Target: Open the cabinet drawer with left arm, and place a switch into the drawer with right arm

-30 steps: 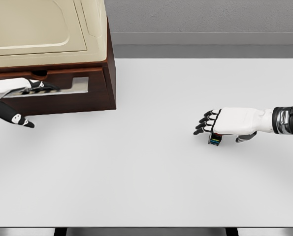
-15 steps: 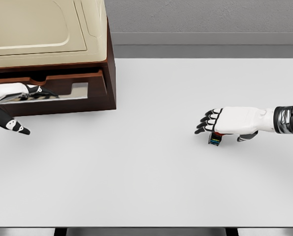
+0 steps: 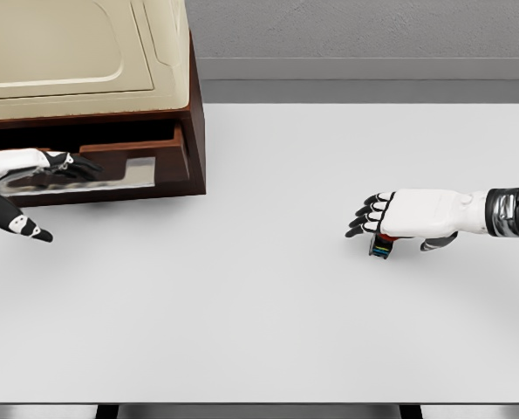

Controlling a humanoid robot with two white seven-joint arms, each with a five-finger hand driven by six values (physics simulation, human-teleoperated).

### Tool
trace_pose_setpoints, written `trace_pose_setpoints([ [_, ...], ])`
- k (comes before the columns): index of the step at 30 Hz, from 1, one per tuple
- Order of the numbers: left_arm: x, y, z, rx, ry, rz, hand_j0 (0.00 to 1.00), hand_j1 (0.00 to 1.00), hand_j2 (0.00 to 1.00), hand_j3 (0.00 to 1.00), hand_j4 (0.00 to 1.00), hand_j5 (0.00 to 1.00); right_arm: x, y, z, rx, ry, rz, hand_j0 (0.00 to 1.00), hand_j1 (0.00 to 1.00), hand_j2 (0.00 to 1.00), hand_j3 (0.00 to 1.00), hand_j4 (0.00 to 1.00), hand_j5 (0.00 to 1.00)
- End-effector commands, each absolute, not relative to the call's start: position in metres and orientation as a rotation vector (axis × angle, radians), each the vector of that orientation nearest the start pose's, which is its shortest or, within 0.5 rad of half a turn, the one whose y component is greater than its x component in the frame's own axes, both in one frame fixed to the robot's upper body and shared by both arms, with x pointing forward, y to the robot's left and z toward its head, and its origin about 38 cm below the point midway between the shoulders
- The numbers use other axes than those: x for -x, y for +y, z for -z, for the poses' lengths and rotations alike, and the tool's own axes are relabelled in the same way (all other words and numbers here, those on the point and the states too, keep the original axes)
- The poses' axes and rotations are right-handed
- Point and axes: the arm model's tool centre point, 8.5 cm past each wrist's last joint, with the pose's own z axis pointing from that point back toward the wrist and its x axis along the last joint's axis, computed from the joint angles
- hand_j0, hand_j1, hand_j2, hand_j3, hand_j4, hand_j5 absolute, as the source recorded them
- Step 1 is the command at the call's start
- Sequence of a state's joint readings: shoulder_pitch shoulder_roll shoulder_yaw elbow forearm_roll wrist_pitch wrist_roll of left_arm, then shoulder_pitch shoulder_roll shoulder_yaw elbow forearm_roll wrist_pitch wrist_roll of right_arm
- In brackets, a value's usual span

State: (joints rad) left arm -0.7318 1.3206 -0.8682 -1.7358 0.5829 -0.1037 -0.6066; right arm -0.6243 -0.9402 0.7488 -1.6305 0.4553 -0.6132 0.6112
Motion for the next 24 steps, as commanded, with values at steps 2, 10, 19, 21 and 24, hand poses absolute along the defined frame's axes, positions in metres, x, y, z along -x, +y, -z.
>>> trace_pose_setpoints([
  [2, -0.367, 0.368, -0.280, 0.152, -1.221, 1.406, 0.93, 0.93, 0.93, 0.93, 0.93, 0.93, -0.389, -0.290, -0.195, -0.413, 1.573, 3.190, 0.98, 0.98, 0.98, 0.98, 0.98, 0.98],
  [10, -0.365, 0.373, -0.286, 0.149, -1.222, 1.389, 0.93, 0.93, 0.93, 0.93, 0.93, 0.93, -0.389, -0.290, -0.195, -0.413, 1.573, 3.190, 0.95, 0.95, 0.95, 0.95, 0.95, 0.95],
  [19, -0.363, 0.379, -0.290, 0.144, -1.224, 1.372, 0.93, 0.93, 0.93, 0.93, 0.93, 0.93, -0.389, -0.290, -0.195, -0.416, 1.574, 3.190, 0.88, 0.88, 0.88, 0.88, 0.88, 0.88],
  [21, -0.363, 0.378, -0.291, 0.153, -1.235, 1.371, 0.93, 0.93, 0.93, 0.93, 0.93, 0.93, -0.389, -0.290, -0.195, -0.414, 1.573, 3.191, 0.85, 0.85, 0.85, 0.85, 0.85, 0.85],
  [24, -0.363, 0.379, -0.292, 0.161, -1.240, 1.363, 0.93, 0.93, 0.93, 0.93, 0.93, 0.93, -0.389, -0.290, -0.195, -0.414, 1.573, 3.191, 0.82, 0.82, 0.82, 0.82, 0.82, 0.82],
])
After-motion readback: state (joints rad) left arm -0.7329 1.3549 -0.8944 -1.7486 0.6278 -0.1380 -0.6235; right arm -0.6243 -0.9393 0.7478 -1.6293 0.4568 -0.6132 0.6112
